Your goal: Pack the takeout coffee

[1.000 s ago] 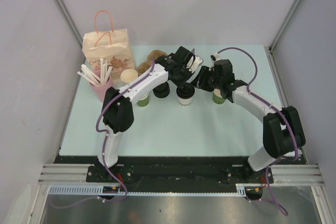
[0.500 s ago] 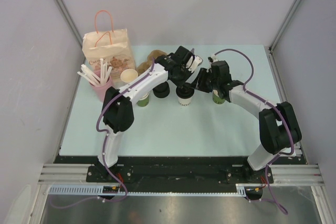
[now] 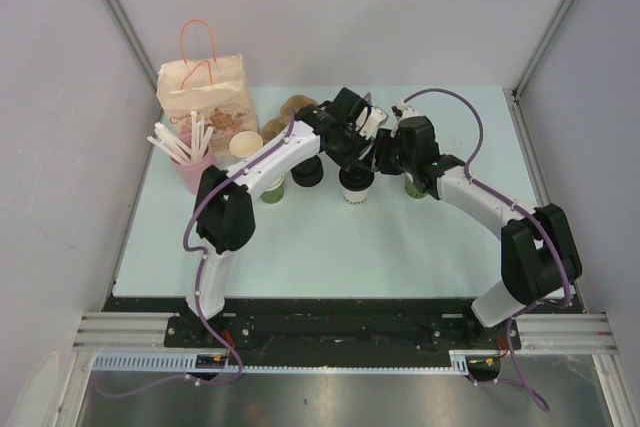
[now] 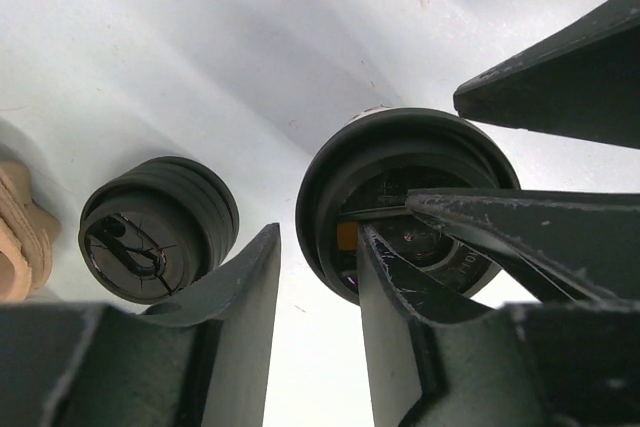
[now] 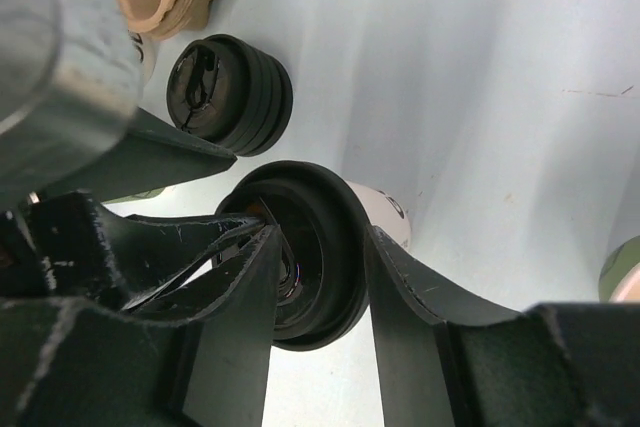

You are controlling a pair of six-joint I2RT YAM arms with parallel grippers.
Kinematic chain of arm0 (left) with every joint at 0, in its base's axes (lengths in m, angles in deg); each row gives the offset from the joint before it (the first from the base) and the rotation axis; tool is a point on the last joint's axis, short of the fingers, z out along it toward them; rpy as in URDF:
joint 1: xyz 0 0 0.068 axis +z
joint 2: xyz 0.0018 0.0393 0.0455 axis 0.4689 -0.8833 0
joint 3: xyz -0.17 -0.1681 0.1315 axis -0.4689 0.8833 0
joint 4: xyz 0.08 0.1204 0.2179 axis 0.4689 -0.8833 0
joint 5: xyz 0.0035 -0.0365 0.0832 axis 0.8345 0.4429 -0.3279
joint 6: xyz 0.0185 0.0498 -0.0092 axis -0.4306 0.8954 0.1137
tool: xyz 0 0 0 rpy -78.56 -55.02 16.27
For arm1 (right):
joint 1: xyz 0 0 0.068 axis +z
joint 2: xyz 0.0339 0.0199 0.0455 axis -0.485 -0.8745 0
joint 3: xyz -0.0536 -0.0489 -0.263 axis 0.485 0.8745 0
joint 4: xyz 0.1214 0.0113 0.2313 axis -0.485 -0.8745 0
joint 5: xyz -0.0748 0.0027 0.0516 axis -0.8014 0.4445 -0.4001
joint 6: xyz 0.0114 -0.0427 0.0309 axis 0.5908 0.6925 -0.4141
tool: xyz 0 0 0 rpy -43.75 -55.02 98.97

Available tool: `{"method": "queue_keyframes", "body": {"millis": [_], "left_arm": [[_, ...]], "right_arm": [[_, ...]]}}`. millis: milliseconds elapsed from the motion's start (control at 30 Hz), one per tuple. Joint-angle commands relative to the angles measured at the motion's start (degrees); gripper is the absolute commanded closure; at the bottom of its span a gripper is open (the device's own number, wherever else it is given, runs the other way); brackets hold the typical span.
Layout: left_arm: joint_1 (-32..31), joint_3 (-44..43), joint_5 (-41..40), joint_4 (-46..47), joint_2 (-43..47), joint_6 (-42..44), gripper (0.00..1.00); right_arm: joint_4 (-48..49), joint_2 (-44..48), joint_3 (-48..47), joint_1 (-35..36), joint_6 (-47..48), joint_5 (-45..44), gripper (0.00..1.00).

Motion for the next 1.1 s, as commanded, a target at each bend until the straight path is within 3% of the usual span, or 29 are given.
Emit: {"method": "queue_keyframes", "body": {"millis": [0,467,700,933,1067], "left_arm": [[-0.64,-2.05,2.29,-0.37,4.07,1.99,0.59],[-0.03,1.64,5.44,-0.10,4.25,0.58,0.64],[-0.03,3.14,6.15,-0.19,3.54,0.41,0.70],[0.15,5.51,6.94,0.16,3.11,0.41,0.78],[0.41,7.35,7.91,0.86,2.58,-0.03,0.80]], "right_arm": [[2.65,2.81,-0.19,0.43,2.48,-0.99,0.55],[-2.62,1.49,-0.27,2.19,3.45,-2.65,0.72],[-6.40,0.18,-0.27,2.19,5.03,-3.80,0.73],[-6.05,-0.79,3.94,0.36,1.70,-2.57,0.91],[-6.14,-0.35,7.02,-0.44,0.29,-1.87,0.97]]}}
